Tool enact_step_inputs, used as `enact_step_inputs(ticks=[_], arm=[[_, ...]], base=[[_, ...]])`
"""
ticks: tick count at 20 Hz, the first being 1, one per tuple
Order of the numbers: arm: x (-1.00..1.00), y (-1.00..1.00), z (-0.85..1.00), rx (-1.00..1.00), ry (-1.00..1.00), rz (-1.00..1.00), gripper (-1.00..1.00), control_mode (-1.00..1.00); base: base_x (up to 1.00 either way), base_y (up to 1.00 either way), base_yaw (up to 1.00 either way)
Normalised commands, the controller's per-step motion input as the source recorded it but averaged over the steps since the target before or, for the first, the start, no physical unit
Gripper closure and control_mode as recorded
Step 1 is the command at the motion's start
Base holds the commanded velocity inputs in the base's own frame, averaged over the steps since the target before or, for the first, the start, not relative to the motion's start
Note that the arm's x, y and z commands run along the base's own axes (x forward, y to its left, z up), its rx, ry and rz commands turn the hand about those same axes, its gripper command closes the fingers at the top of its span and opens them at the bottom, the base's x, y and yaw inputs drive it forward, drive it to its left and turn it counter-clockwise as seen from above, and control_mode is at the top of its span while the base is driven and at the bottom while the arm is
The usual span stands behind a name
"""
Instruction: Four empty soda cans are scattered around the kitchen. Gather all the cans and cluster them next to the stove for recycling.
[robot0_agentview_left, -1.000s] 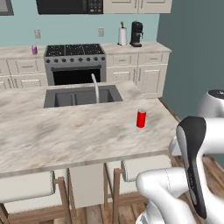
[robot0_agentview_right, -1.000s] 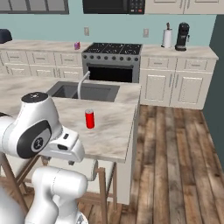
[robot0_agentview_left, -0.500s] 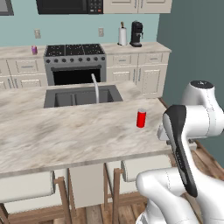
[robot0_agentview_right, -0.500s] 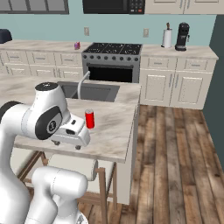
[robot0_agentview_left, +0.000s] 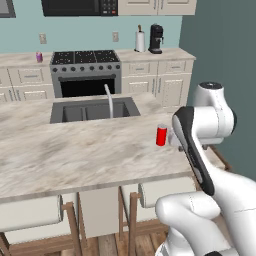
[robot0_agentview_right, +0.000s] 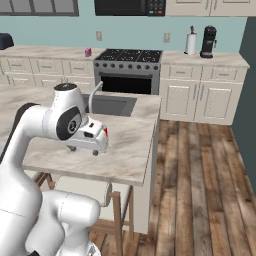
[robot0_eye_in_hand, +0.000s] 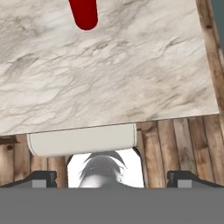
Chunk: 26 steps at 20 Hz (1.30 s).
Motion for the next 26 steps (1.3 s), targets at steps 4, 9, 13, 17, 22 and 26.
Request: enact_step_inputs(ticks=[4, 9, 13, 17, 22, 26], arm=[[0.65, 0.01, 0.0, 0.0, 0.06, 0.0, -1.0, -1.0], [0.5, 0.0, 0.0, 0.0, 0.02, 0.01, -1.0, -1.0], [0.37, 0.01, 0.0, 0.0, 0.0, 0.03, -1.0, -1.0], [0.33, 0.05, 0.0, 0.0, 0.0, 0.02, -1.0, -1.0], [0.23, 0.08, -0.05, 0.0, 0.0, 0.05, -1.0, -1.0], [0.15, 0.0, -0.06, 0.0, 0.0, 0.08, -1.0, -1.0]], base=[[0.0, 0.0, 0.0], [0.0, 0.0, 0.0], [0.0, 0.0, 0.0], [0.0, 0.0, 0.0], [0.0, 0.0, 0.0], [0.0, 0.0, 0.0]])
